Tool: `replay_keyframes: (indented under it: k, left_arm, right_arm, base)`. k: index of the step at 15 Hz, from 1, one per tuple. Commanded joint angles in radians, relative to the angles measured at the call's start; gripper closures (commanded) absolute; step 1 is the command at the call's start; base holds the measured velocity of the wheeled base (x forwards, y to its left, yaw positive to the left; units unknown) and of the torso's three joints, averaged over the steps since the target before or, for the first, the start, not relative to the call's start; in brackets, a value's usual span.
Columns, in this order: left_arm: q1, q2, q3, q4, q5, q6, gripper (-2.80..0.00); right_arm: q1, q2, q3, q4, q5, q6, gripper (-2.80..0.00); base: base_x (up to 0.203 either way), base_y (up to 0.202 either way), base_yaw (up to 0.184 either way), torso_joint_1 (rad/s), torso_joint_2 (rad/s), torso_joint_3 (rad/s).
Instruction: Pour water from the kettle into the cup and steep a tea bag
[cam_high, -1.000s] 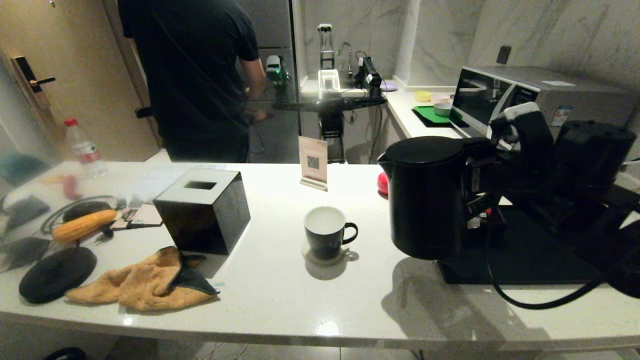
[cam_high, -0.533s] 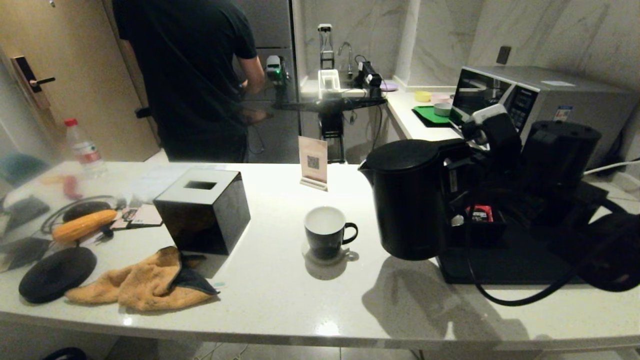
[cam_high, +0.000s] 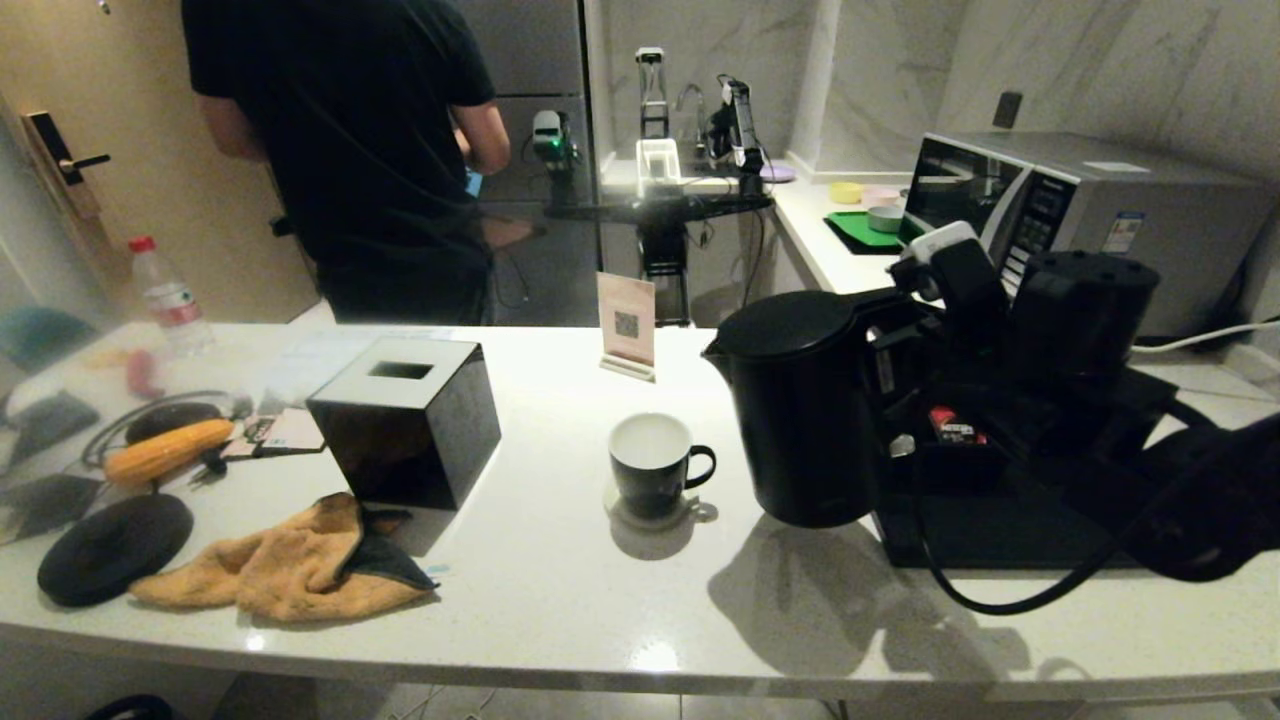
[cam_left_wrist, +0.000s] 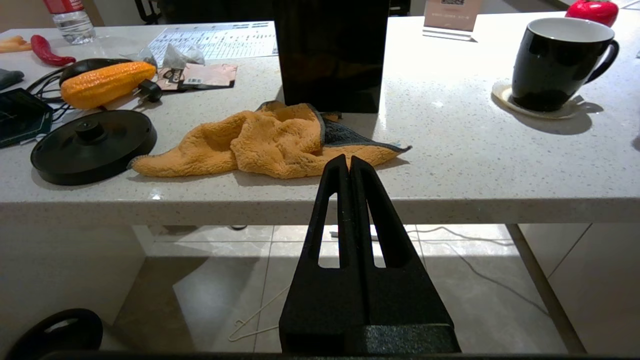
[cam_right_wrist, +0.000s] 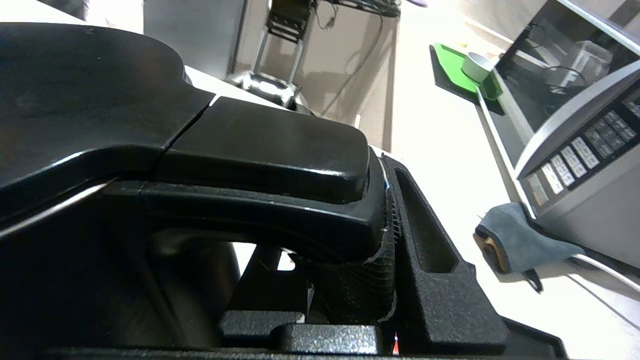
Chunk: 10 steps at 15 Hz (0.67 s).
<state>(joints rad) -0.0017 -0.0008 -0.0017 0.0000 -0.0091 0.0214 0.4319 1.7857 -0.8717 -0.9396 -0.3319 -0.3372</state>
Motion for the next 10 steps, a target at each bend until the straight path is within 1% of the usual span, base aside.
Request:
replay_keyframes:
  k: [1,7,10]
  left_arm:
    - [0.000,0.001,0.000,0.000,0.000,0.000,0.00]
    - [0.000,0.001,0.000,0.000,0.000,0.000,0.00]
    - [0.000,0.001,0.000,0.000,0.000,0.000,0.00]
  right_arm:
    - [0.012,0.010,-0.003,-0.005,-0.019,-0.006,0.00]
    - [0.040,0.030,-0.020,-0.007,-0.035,-0.054,0.00]
    - [0.048,0.044,-0.040,-0.007,-0.035,-0.106,0.00]
  base:
    - [0.000,0.000,0.000,0.000,0.00,0.000]
    - [0.000,0.000,0.000,0.000,0.00,0.000]
    - [0.000,0.000,0.000,0.000,0.00,0.000]
